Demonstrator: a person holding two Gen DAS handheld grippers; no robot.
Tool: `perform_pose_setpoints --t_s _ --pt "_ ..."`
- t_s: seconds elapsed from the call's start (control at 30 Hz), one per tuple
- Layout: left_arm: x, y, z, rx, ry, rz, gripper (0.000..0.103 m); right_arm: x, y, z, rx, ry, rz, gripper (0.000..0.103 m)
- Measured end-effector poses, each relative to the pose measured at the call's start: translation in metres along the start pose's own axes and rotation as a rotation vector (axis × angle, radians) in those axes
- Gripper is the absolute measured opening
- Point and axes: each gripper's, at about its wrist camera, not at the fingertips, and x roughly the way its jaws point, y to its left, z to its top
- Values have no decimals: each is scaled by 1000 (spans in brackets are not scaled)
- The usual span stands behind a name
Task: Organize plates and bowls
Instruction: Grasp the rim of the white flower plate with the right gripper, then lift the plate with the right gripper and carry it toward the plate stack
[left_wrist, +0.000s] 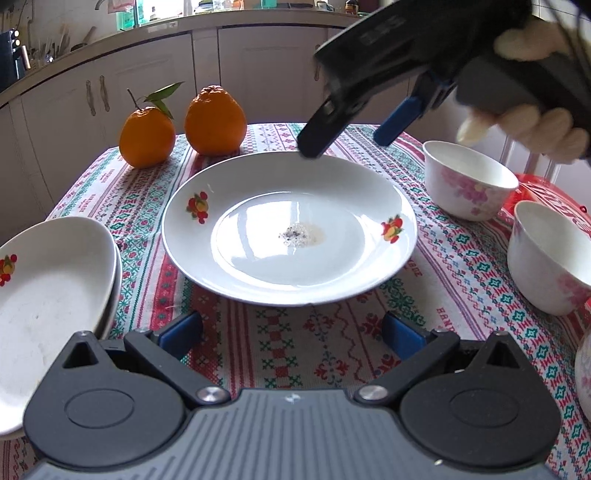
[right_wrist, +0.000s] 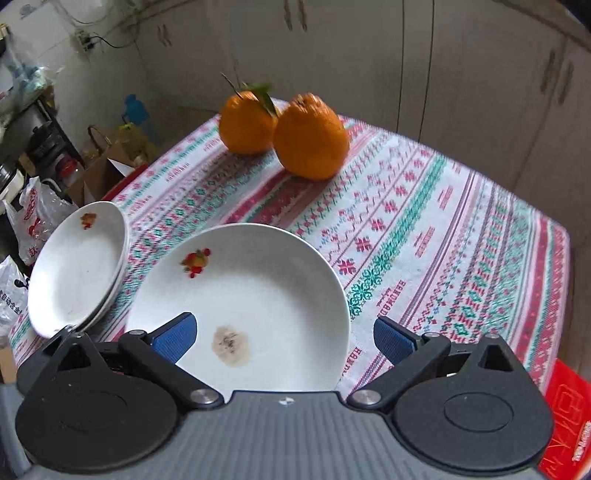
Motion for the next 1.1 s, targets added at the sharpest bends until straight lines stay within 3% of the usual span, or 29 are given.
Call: perform_pose_setpoints --t_s 0.17,0.63,1.1 --pt "0 1 0 0 1 -2 102 25 -10 9 50 60 26 102" --pt "-1 1 5 3 -36 -28 96 61 -18 32 23 113 78 73" --pt "0 4 6 -1 -40 -17 92 58 -19 32 6 123 105 69"
